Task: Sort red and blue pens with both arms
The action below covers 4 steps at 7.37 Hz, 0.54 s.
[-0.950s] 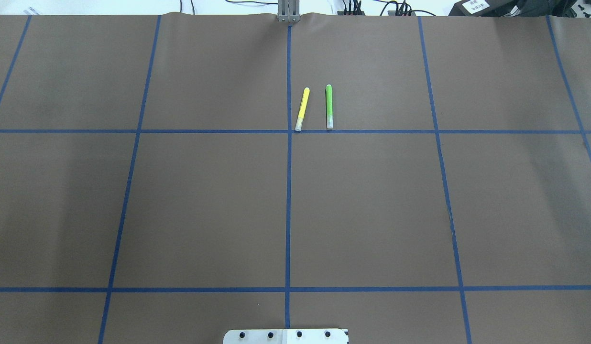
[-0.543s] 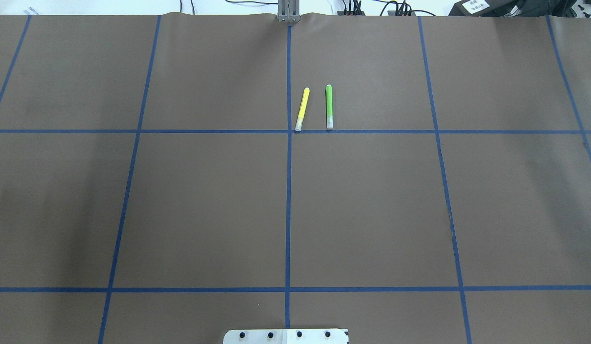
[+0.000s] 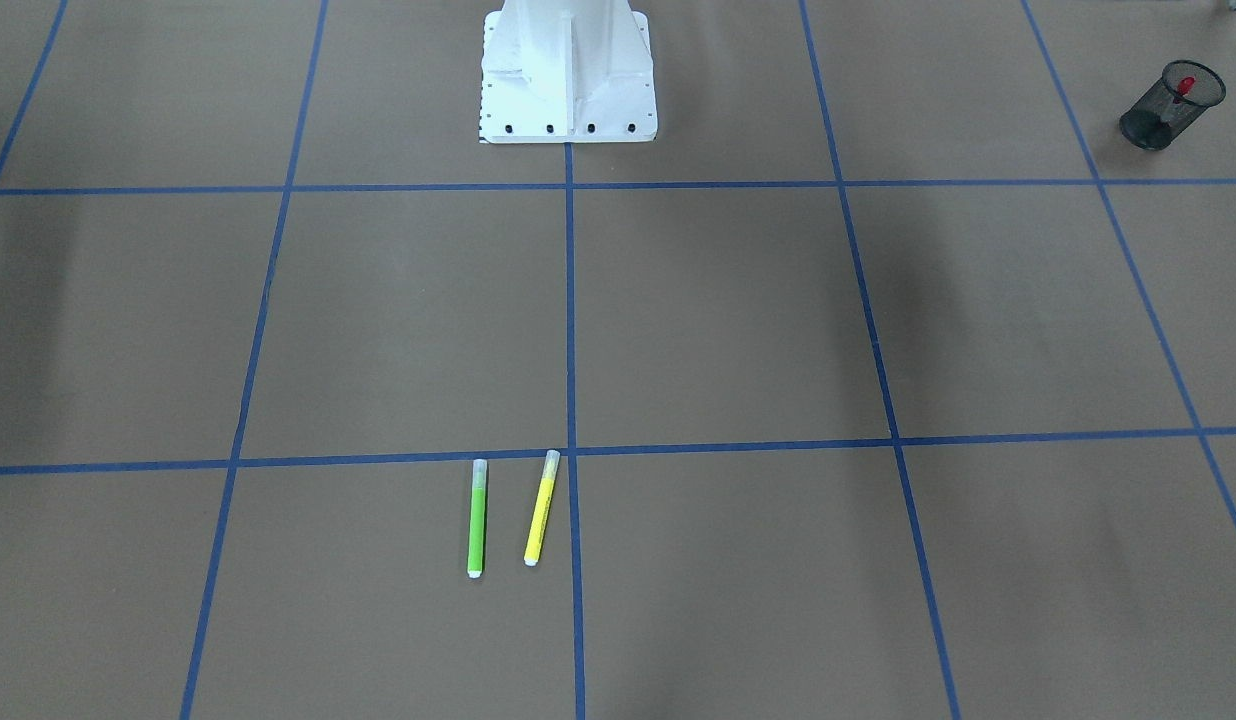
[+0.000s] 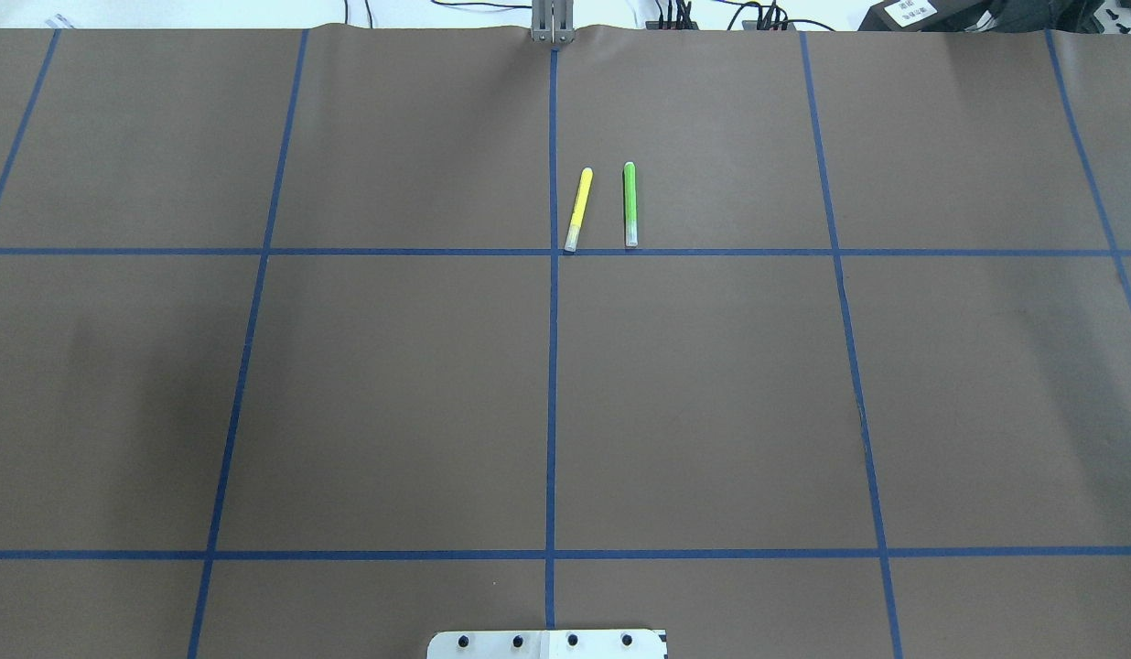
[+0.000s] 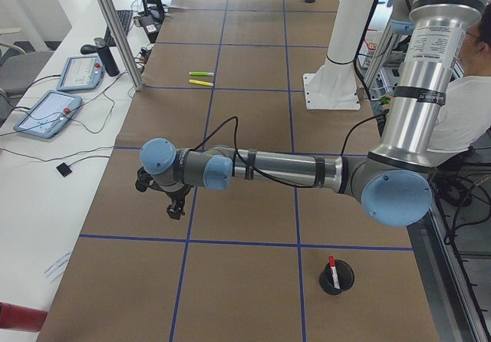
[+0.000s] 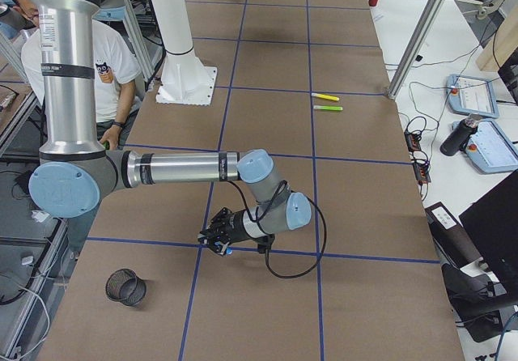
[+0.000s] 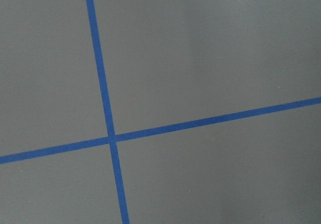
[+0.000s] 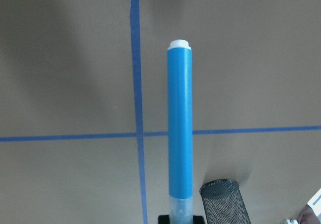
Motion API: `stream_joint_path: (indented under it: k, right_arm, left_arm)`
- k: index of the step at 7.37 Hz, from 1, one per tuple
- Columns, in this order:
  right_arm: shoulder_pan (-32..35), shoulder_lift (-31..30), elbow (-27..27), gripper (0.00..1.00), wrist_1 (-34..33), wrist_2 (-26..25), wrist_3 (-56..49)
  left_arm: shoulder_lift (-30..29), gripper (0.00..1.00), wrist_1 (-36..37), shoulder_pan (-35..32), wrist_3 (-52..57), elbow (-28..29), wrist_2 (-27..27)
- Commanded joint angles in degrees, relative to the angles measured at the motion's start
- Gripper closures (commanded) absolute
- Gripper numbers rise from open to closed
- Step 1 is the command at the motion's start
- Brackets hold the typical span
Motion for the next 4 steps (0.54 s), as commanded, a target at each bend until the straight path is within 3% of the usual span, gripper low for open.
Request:
stream_joint_path:
  k: [1, 4]
  right_arm:
    - [0.1, -4.7, 0.1, 1.00, -3.6, -3.5, -3.8]
    - [5.0, -9.0, 0.0, 1.00, -6.1, -13.8, -8.7]
  left_arm:
    - [-0.6, 0.00, -3.9, 0.1, -2.9, 0.0, 0.0]
    - [-1.7, 0.00, -4.7, 0.3, -5.8, -0.6, -0.1]
